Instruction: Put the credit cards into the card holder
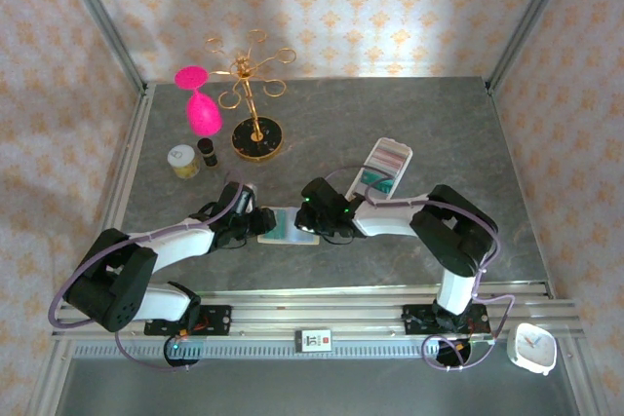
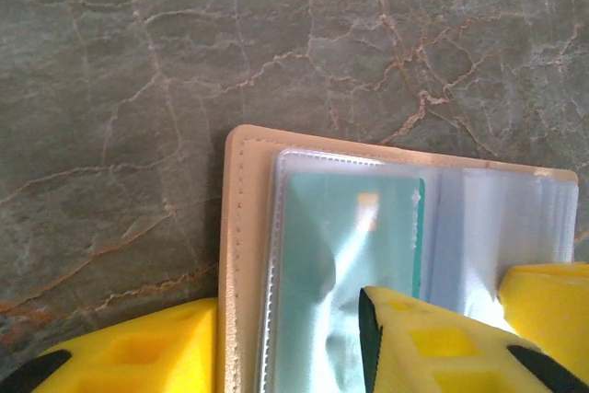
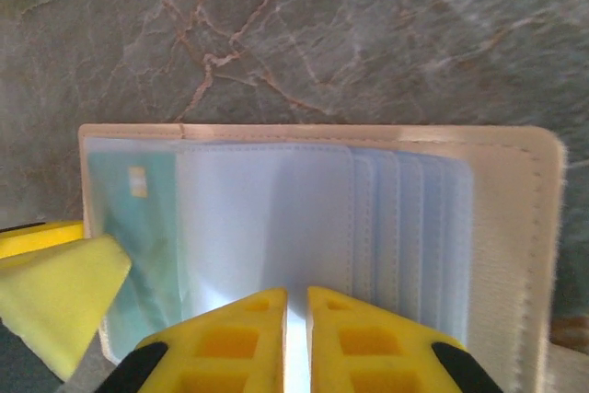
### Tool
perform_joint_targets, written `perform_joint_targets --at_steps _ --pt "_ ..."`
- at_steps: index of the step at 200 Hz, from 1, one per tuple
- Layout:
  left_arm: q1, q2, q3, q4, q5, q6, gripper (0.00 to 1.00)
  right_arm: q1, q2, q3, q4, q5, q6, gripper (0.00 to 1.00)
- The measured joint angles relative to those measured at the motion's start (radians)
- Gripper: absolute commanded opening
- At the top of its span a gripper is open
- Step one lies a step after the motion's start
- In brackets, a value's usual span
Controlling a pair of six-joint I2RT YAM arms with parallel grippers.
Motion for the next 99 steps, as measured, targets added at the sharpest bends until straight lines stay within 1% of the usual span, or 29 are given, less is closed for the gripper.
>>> perform_joint_targets --at_steps 9,28,48,57,79,99 --pt "0.000 -0.010 0.001 -0.011 0.000 -0.001 0.45 0.000 0.006 0.002 0.011 -0.008 0.005 0.12" --pt "0.000 -0.032 0.001 -0.041 0.003 -0.013 0.50 0.000 0.018 0.002 0.039 -0.024 0.019 0.11" --pt "0.001 -0.068 0.002 -0.097 0.004 -0.026 0.50 0.000 0.021 0.002 0.058 -0.037 0.032 0.10" --pt "0.001 -0.088 0.002 -0.123 0.003 -0.028 0.49 0.000 0.021 0.002 0.066 -0.042 0.038 0.10" --pt "0.001 -0.143 0.007 -0.166 0.001 -0.045 0.40 0.000 0.025 0.001 0.092 -0.052 0.053 0.10" --pt "0.001 -0.172 0.021 -0.171 0.008 -0.060 0.36 0.000 0.029 -0.002 0.113 -0.059 0.064 0.09"
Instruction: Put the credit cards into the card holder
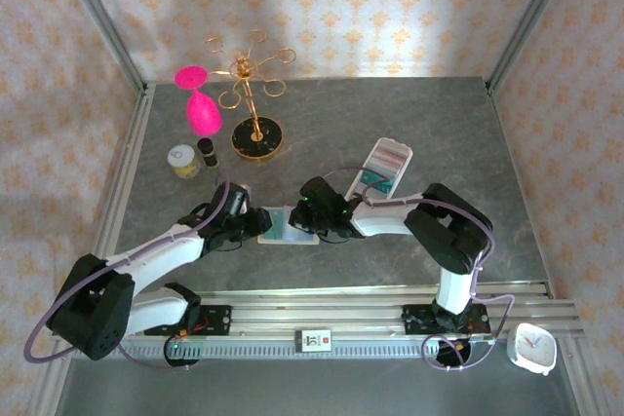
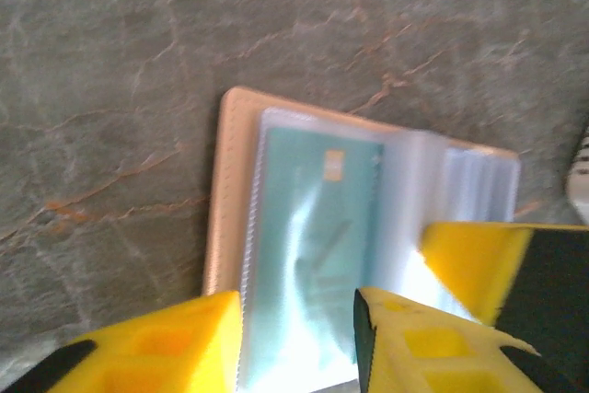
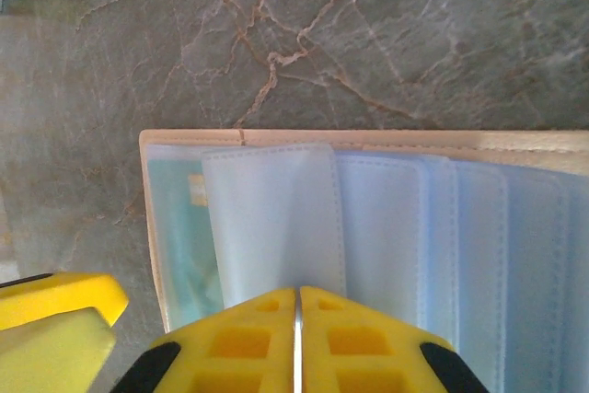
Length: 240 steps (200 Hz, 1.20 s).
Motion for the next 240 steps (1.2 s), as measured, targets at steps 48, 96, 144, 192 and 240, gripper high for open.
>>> perform_joint_targets --at_steps 48,96,144,192,240 --pt "0.000 0.011 0.016 0.019 0.101 -0.019 0.34 0.000 0.010 -0.011 0.047 -0.014 0.026 0.08" --pt "0.000 0.099 0.016 0.060 0.183 -0.018 0.31 0.000 0.010 -0.038 0.097 -0.020 0.049 0.06" --pt "0.000 0.150 0.016 0.094 0.222 -0.018 0.30 0.000 0.010 -0.047 0.116 -0.023 0.063 0.05" --pt "0.000 0.168 0.016 0.102 0.239 -0.015 0.26 0.000 0.010 -0.047 0.127 -0.024 0.063 0.04" --pt "0.000 0.201 0.016 0.112 0.251 -0.014 0.20 0.000 0.009 -0.047 0.145 -0.026 0.063 0.04"
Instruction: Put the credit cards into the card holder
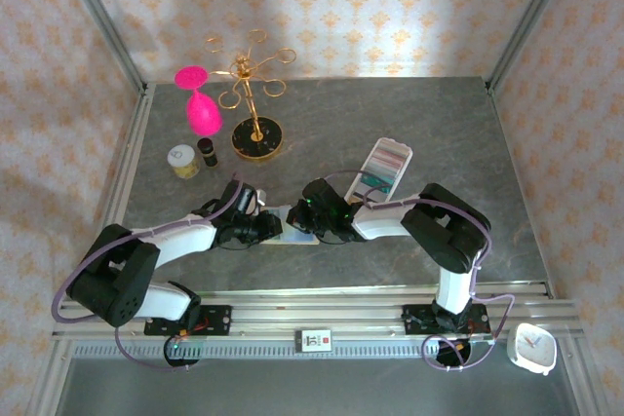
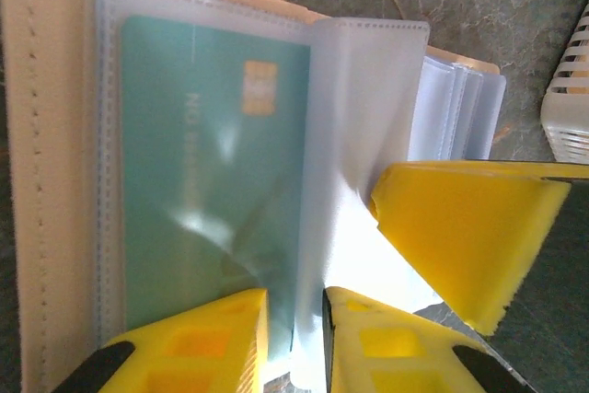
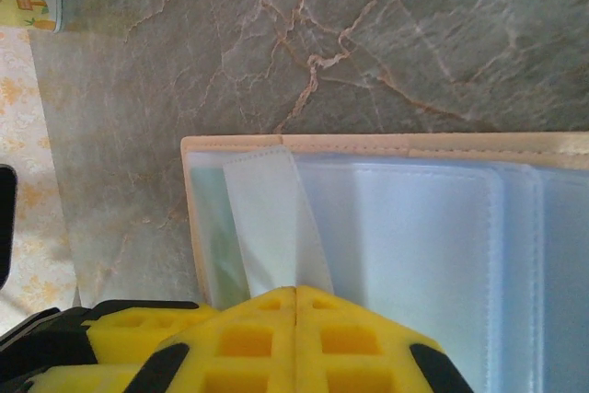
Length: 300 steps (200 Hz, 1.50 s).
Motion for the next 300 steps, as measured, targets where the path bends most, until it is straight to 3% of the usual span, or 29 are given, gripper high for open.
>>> perform_joint_targets --at_steps 23,68,124,173,206,235,300 --pt "0.000 0.000 0.000 0.004 0.000 0.004 0.18 0.000 -0.002 -0.003 0.006 0.000 0.000 0.05" --pt "0.000 0.000 -0.012 0.006 -0.001 0.013 0.16 0.000 -0.066 -0.031 -0.002 0.032 0.008 0.18" --pt "0.000 0.000 -0.014 0.009 -0.001 0.026 0.16 0.000 -0.105 -0.061 -0.002 0.048 0.029 0.27" --pt "0.000 -0.003 -0.014 0.009 -0.001 0.026 0.17 0.000 -0.067 -0.050 0.011 0.018 0.033 0.28" --pt "0.000 -0.025 -0.015 0.005 -0.002 0.025 0.21 0.000 -0.026 -0.002 0.015 -0.014 0.033 0.28" --pt "0.000 -0.057 -0.016 -0.006 -0.014 0.026 0.30 0.000 -0.011 0.021 0.036 -0.032 0.034 0.28" --pt "0.000 -0.261 -0.019 -0.156 -0.192 0.013 0.38 0.000 0.063 0.081 0.095 -0.080 0.061 0.31"
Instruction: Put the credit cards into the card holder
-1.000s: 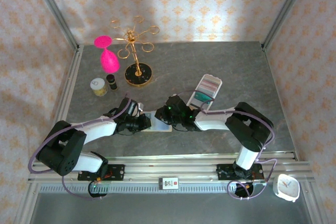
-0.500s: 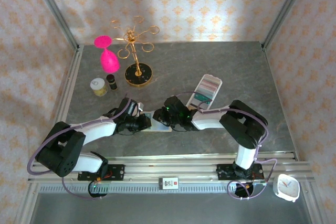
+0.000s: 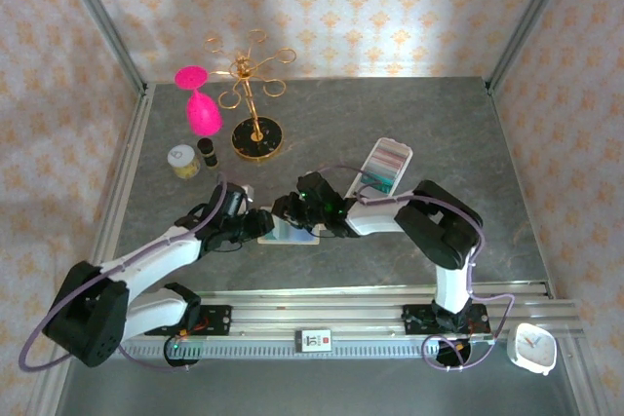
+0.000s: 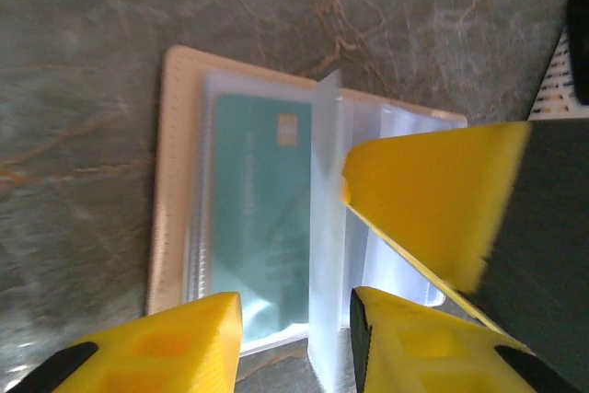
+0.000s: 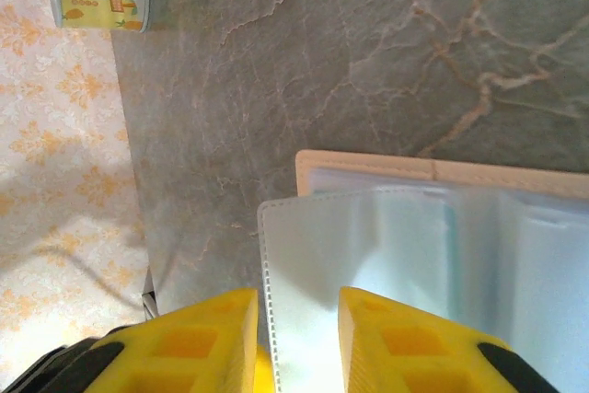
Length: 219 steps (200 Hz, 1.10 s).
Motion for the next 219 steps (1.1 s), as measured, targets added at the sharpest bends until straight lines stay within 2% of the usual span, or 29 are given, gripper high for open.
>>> perform_joint_targets --at_steps 44,81,109,142,175,194,213,219 --pt "0.000 -0.141 0.000 -0.094 -0.132 -0.029 0.40 0.000 0.064 0.039 0.023 -0.030 0.028 0.43" --pt "0.000 -0.167 0.000 -0.131 -0.181 -0.043 0.44 0.000 0.083 0.078 0.019 -0.039 0.018 0.44" --pt "0.000 -0.173 0.000 -0.135 -0.201 -0.051 0.48 -0.005 0.041 0.082 -0.051 -0.011 -0.031 0.44" --pt "0.000 -0.192 0.001 -0.130 -0.208 -0.060 0.50 -0.058 -0.137 0.051 -0.163 0.060 -0.119 0.43" --pt "0.000 -0.190 0.001 -0.095 -0.207 -0.069 0.51 -0.133 -0.371 0.050 -0.323 0.202 -0.285 0.42" --pt "0.000 -0.174 0.001 -0.068 -0.202 -0.071 0.52 -0.157 -0.490 0.046 -0.392 0.284 -0.427 0.44" --pt "0.000 -0.148 0.001 -0.042 -0.199 -0.078 0.52 -0.163 -0.613 0.016 -0.422 0.338 -0.643 0.45" --pt "0.000 -0.140 0.002 -0.034 -0.199 -0.082 0.52 -0.163 -0.652 0.001 -0.428 0.347 -0.722 0.54"
